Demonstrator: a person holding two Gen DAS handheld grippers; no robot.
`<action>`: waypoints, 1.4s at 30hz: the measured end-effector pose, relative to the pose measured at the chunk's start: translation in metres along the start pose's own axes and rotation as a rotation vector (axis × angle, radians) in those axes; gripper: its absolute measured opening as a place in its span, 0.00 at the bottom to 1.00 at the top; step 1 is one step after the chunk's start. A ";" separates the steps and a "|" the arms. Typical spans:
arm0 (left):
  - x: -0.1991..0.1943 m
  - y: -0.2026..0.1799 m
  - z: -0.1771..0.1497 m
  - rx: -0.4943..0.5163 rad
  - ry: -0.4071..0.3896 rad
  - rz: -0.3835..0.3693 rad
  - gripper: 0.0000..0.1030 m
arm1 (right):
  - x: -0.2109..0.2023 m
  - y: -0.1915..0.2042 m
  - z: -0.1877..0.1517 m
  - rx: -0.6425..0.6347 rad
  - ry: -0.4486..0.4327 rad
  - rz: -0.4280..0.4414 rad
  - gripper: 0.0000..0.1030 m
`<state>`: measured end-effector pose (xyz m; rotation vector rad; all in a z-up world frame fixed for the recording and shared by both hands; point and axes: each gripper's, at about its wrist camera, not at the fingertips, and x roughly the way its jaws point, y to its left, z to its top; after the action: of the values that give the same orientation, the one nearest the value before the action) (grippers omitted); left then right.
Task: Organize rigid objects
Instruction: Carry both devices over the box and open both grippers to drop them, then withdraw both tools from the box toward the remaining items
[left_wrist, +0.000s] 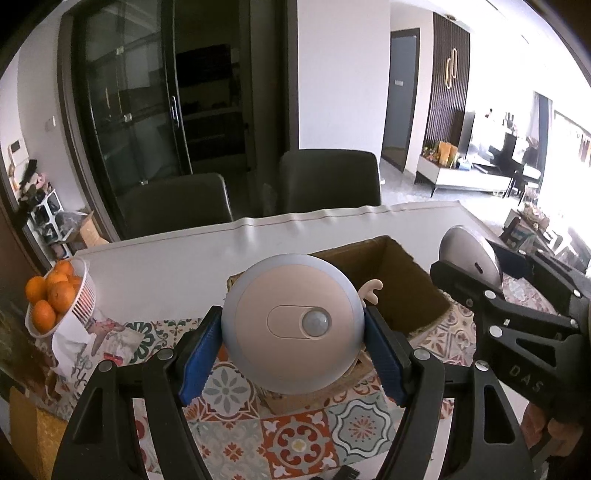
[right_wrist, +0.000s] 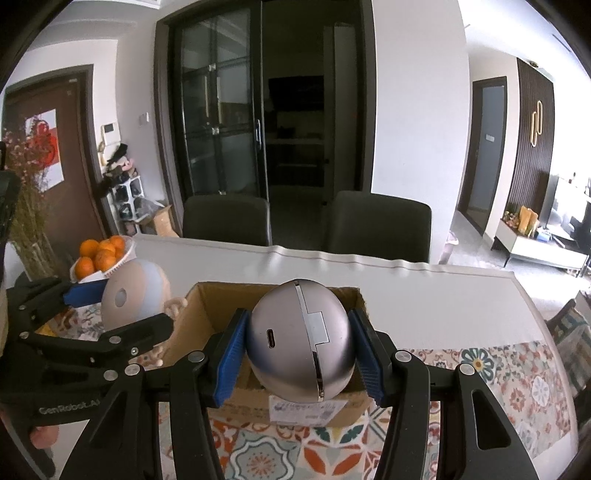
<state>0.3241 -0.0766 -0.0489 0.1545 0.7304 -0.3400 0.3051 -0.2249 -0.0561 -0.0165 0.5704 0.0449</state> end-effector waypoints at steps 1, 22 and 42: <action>0.003 0.000 0.001 0.006 0.005 0.000 0.72 | 0.005 -0.001 0.001 -0.003 0.005 0.001 0.53; 0.093 0.004 -0.002 0.011 0.282 -0.012 0.72 | 0.102 -0.029 -0.019 0.048 0.273 0.040 0.53; 0.066 0.009 -0.001 0.039 0.204 0.089 0.82 | 0.101 -0.029 -0.021 0.030 0.296 0.026 0.64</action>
<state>0.3727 -0.0846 -0.0945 0.2608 0.9162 -0.2557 0.3799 -0.2502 -0.1286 0.0134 0.8673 0.0601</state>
